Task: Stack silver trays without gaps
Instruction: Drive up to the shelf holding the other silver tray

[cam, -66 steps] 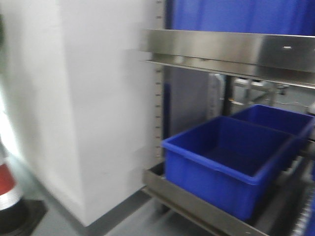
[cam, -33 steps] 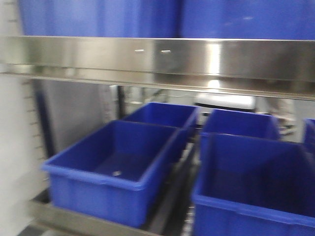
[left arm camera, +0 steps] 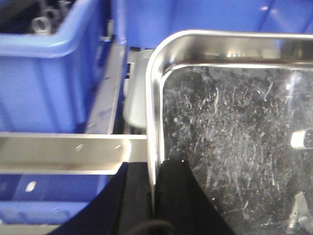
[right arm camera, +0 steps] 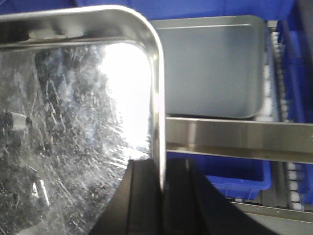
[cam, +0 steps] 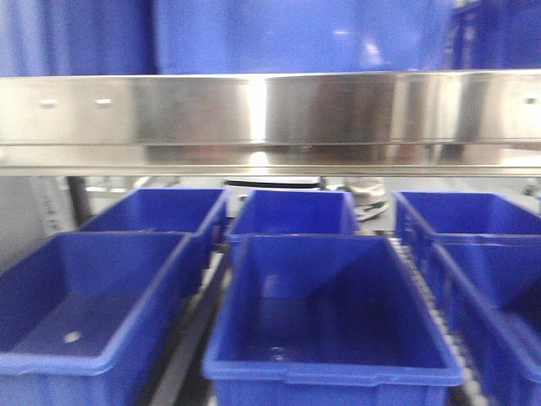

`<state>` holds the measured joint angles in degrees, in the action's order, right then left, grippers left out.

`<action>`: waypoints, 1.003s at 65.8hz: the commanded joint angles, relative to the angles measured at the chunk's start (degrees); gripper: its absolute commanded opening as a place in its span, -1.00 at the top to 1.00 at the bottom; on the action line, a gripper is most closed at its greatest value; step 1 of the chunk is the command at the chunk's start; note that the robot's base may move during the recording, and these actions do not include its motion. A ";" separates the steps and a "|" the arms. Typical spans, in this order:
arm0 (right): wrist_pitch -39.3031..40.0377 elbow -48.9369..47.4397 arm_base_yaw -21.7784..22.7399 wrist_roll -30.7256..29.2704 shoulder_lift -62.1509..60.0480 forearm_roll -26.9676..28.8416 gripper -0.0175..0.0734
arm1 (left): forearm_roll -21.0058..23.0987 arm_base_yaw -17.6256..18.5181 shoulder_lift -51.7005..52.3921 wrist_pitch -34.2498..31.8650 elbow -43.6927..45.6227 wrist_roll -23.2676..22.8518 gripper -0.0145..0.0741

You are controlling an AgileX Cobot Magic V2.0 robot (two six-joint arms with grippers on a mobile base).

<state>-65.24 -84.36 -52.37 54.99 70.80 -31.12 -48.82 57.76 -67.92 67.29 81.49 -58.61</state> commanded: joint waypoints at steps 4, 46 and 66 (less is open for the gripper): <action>4.44 -0.73 -0.23 -0.09 -0.16 0.25 0.78 | 0.58 0.46 -0.02 -3.83 0.66 0.19 0.71; 4.44 -0.73 -0.23 -0.09 -0.16 0.25 0.78 | 0.58 0.46 -0.02 -3.83 0.66 0.19 0.71; 4.44 -0.73 -0.23 -0.09 -0.16 0.25 0.78 | 0.58 0.46 -0.02 -3.83 0.66 0.19 0.71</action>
<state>-65.24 -84.36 -52.37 54.99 70.80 -31.21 -48.82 57.76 -67.92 67.29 81.49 -58.61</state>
